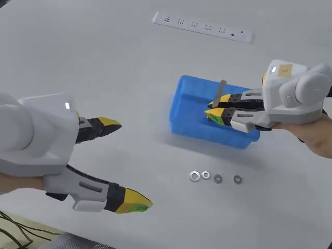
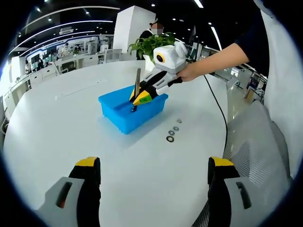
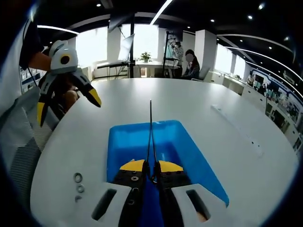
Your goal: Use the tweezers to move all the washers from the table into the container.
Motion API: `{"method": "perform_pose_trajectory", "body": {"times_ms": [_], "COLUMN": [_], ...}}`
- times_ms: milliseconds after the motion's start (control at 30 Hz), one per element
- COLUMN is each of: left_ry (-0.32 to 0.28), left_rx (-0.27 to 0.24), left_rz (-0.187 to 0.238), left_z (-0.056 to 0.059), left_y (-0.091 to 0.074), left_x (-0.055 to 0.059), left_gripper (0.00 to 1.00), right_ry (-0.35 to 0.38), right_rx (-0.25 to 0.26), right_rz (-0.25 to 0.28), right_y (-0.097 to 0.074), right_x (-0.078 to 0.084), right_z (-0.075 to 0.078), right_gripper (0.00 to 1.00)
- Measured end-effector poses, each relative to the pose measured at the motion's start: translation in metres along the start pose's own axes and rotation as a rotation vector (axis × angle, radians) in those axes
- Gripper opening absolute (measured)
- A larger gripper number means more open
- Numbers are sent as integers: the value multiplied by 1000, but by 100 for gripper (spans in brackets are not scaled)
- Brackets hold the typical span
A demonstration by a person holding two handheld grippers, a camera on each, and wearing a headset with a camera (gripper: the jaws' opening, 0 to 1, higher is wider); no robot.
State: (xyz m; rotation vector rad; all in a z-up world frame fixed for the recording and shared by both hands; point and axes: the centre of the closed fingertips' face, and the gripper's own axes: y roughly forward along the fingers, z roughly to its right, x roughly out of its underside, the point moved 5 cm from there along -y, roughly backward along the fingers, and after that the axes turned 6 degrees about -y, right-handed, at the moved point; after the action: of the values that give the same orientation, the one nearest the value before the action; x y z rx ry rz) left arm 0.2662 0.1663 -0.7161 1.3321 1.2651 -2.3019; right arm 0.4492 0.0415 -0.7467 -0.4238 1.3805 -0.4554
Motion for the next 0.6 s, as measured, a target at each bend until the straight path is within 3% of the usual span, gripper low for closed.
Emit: {"method": "perform_pose_trajectory", "body": {"times_ms": [600], "left_ry": [15], "left_rx": [8], "left_rz": [-16], "left_z": [1], "left_y": [-1], "left_x": [1], "left_gripper": [99], "right_ry": [23], "right_rx": [20], "right_rz": [14], "right_y": [-3], "right_x": [0], "right_z": [3], "right_gripper": [11]}}
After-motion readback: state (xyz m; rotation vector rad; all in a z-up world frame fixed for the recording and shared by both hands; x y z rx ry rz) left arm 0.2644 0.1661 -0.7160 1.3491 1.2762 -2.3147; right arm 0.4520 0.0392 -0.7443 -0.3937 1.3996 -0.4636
